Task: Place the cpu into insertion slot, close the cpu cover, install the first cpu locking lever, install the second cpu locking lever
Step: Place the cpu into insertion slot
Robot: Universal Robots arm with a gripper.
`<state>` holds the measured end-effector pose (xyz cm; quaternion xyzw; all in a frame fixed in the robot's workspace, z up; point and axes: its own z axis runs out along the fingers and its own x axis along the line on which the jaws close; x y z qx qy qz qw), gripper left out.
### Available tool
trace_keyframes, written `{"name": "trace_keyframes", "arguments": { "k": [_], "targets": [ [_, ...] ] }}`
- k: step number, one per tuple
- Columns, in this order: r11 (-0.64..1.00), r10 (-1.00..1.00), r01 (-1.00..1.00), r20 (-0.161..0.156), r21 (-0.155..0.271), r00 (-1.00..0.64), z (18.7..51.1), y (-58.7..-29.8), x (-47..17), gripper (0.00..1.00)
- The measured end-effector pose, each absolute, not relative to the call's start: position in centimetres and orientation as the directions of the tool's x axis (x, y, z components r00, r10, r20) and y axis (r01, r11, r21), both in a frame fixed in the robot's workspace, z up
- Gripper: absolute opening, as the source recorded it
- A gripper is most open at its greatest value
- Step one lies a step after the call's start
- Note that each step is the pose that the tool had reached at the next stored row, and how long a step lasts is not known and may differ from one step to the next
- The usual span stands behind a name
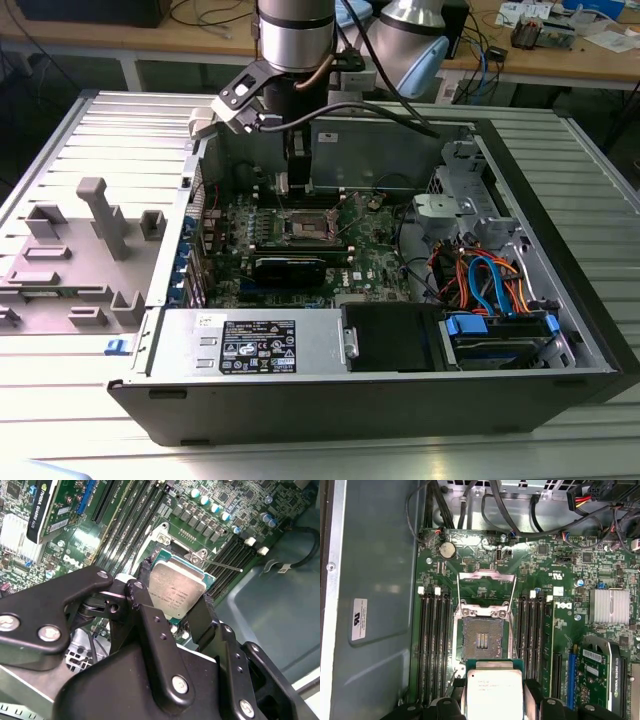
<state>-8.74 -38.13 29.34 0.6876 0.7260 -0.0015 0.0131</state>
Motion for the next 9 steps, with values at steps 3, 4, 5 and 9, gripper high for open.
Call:
{"name": "trace_keyframes", "arguments": {
  "k": [3, 4, 5, 9],
  "targets": [
    [0.057, 0.998, 0.998, -0.021, 0.016, -0.056, 29.24, -38.14, -8.74, 0.55],
    [0.058, 0.998, 0.998, -0.021, 0.016, -0.057, 29.19, -38.13, -8.74, 0.55],
    [0.059, 0.998, 0.998, -0.021, 0.016, -0.058, 29.15, -38.13, -8.74, 0.55],
    [0.062, 0.998, 0.998, -0.021, 0.016, -0.061, 29.02, -38.14, -8.73, 0.55]
  ]
}}
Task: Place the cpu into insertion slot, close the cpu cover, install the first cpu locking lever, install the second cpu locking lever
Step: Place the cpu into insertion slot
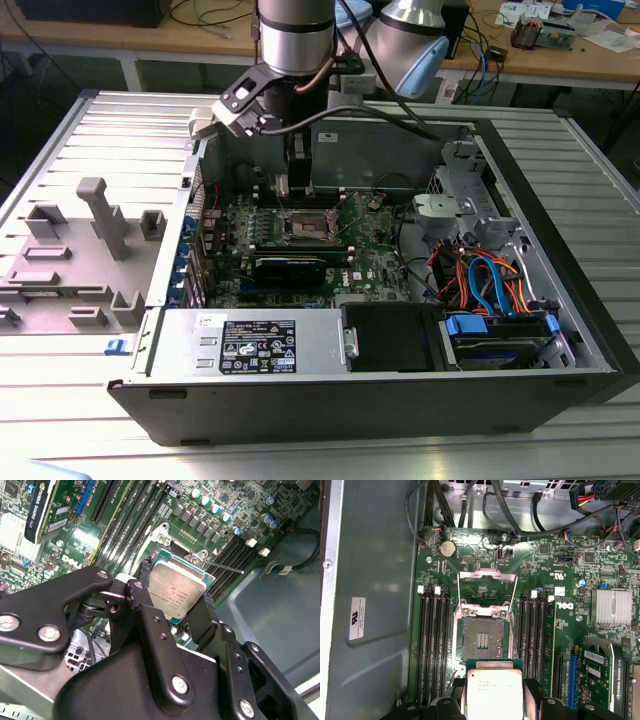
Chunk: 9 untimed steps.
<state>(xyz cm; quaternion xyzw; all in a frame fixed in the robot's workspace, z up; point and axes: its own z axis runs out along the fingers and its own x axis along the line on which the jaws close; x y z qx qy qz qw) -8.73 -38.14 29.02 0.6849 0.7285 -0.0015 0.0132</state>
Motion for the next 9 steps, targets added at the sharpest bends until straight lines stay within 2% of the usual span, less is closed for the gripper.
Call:
{"name": "trace_keyframes", "arguments": {
  "k": [9],
  "targets": [
    [0.068, 0.997, 0.998, -0.021, 0.016, -0.068, 28.76, -38.14, -8.73, 0.55]
  ]
}}
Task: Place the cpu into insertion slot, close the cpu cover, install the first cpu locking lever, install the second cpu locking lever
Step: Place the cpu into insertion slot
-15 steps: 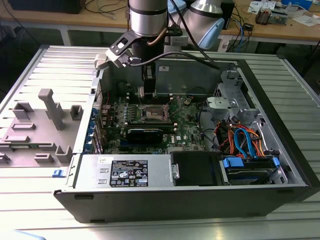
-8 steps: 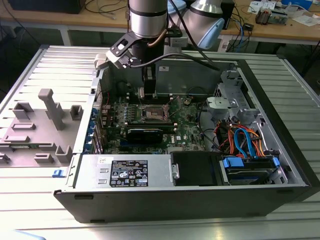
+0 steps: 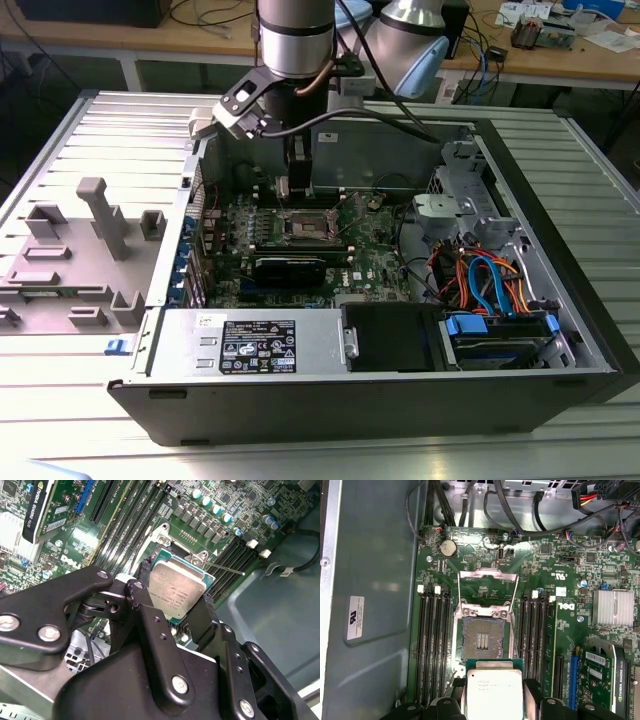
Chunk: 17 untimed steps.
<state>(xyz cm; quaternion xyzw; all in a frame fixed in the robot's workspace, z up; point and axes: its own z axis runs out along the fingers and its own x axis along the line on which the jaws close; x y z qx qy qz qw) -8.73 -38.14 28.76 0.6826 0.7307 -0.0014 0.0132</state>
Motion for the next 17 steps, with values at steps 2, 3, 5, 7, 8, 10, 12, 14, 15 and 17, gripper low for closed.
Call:
{"name": "trace_keyframes", "arguments": {
  "k": [2, 3, 5, 7, 8, 10, 12, 14, 15, 17],
  "targets": [
    [0.07, 0.997, 0.997, -0.021, 0.016, -0.069, 28.72, -38.13, -8.73, 0.55],
    [0.071, 0.997, 0.997, -0.021, 0.016, -0.07, 28.68, -38.14, -8.73, 0.55],
    [0.072, 0.997, 0.997, -0.021, 0.016, -0.072, 28.64, -38.13, -8.73, 0.55],
    [0.074, 0.997, 0.997, -0.021, 0.016, -0.074, 28.57, -38.13, -8.72, 0.55],
    [0.075, 0.997, 0.997, -0.021, 0.016, -0.075, 28.55, -38.13, -8.72, 0.55],
    [0.076, 0.997, 0.997, -0.021, 0.016, -0.076, 28.5, -38.13, -8.72, 0.55],
    [0.079, 0.997, 0.997, -0.021, 0.016, -0.079, 28.42, -38.13, -8.72, 0.55],
    [0.08, 0.997, 0.997, -0.021, 0.016, -0.08, 28.38, -38.13, -8.72, 0.55],
    [0.081, 0.996, 0.997, -0.021, 0.016, -0.081, 28.34, -38.13, -8.72, 0.55],
    [0.084, 0.996, 0.996, -0.021, 0.016, -0.083, 28.27, -38.13, -8.72, 0.55]
  ]
}}
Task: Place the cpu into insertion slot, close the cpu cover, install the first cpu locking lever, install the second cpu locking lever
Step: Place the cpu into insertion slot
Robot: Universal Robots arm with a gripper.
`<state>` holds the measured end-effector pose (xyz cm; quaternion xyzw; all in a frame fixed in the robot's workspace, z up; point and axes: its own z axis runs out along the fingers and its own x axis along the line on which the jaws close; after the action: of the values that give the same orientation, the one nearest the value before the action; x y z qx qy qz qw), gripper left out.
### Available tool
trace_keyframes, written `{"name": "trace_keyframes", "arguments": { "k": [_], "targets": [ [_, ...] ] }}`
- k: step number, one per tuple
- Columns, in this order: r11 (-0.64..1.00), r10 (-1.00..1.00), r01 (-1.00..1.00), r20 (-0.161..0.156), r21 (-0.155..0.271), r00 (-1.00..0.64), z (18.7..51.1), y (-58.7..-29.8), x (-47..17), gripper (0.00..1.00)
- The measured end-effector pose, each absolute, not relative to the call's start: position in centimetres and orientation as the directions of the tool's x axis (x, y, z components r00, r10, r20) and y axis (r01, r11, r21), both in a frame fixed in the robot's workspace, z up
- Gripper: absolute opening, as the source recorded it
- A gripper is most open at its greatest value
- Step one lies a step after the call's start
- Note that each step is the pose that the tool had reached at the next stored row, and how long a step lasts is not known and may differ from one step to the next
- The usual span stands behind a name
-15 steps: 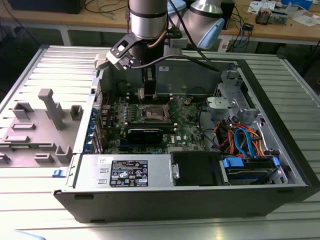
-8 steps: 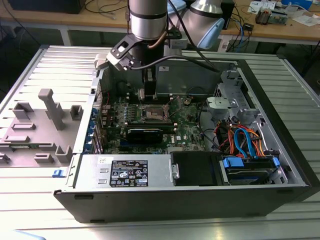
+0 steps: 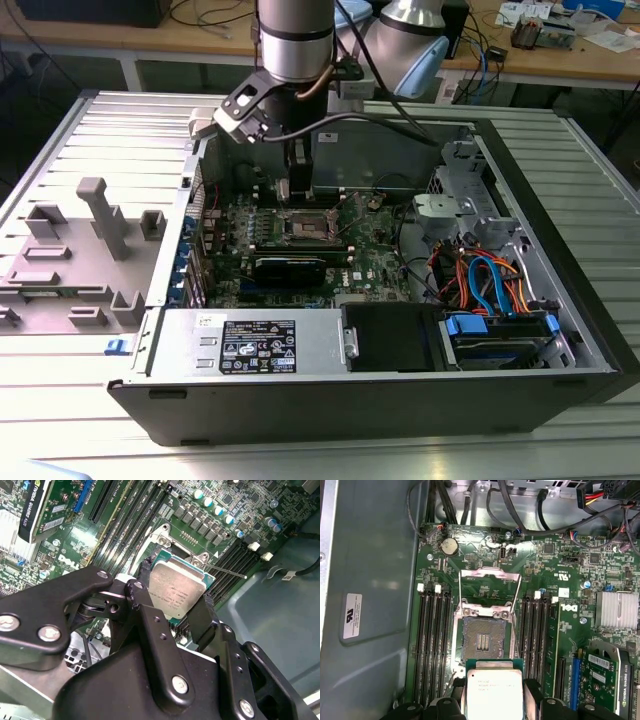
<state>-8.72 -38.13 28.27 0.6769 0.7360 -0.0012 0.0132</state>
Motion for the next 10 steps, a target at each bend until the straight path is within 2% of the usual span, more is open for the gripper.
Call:
{"name": "trace_keyframes", "arguments": {
  "k": [10],
  "targets": [
    [0.092, 0.996, 0.996, -0.021, 0.016, -0.092, 27.99, -38.13, -8.7, 0.55]
  ]
}}
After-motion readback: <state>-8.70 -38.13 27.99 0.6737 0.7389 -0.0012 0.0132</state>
